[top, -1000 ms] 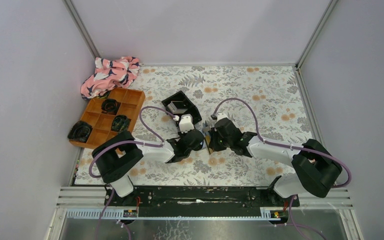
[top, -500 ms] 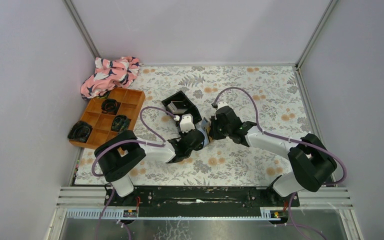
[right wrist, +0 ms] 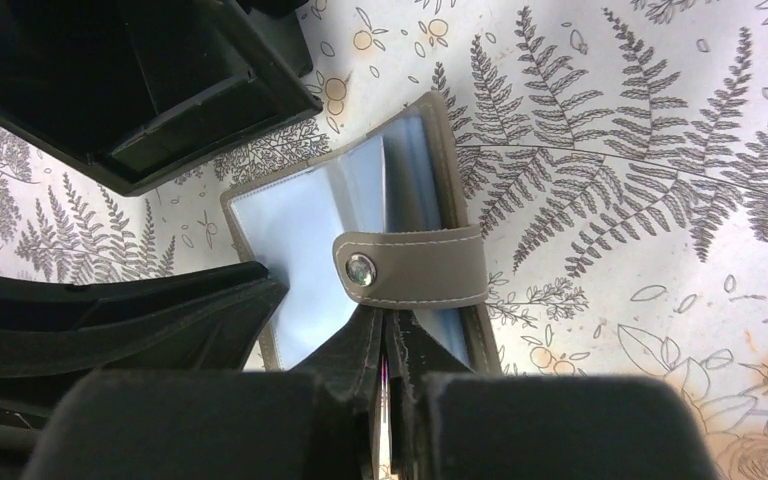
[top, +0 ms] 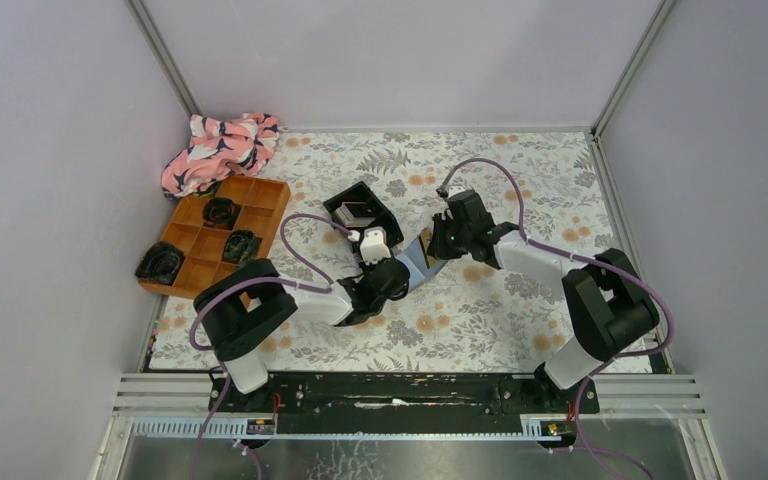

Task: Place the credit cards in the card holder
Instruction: Open the card holder at the center of the board.

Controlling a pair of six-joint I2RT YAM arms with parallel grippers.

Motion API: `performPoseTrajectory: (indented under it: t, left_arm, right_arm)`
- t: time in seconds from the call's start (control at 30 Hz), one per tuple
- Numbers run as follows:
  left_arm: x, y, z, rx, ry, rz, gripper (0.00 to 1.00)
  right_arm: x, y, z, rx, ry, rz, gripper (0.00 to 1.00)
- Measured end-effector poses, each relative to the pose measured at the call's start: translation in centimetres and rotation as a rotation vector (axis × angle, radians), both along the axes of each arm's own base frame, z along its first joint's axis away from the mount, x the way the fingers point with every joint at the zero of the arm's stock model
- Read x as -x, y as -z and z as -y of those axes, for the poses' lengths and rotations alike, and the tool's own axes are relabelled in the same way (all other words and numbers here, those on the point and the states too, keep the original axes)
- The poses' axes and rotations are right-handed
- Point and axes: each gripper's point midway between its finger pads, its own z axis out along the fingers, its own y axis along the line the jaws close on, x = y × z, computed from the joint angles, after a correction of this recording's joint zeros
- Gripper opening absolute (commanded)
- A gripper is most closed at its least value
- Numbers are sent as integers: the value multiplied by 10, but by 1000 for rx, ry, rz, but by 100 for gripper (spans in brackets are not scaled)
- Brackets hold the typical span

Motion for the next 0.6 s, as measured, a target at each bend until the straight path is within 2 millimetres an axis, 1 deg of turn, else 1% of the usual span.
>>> performPoseTrajectory:
  t: [0.1, 0.2, 0.6]
  left_arm:
    - [-2, 0, 0, 5, -4, 4, 26]
    - [-3, 0, 0, 5, -3, 7, 26]
    - [-11, 0, -4, 12, -9, 17, 25]
  right_arm:
    - [-3, 6, 0, -20, -13, -29, 0]
    - [0, 17, -1, -48, -42, -77, 0]
    - [1, 25, -3, -178, -81, -135, 0]
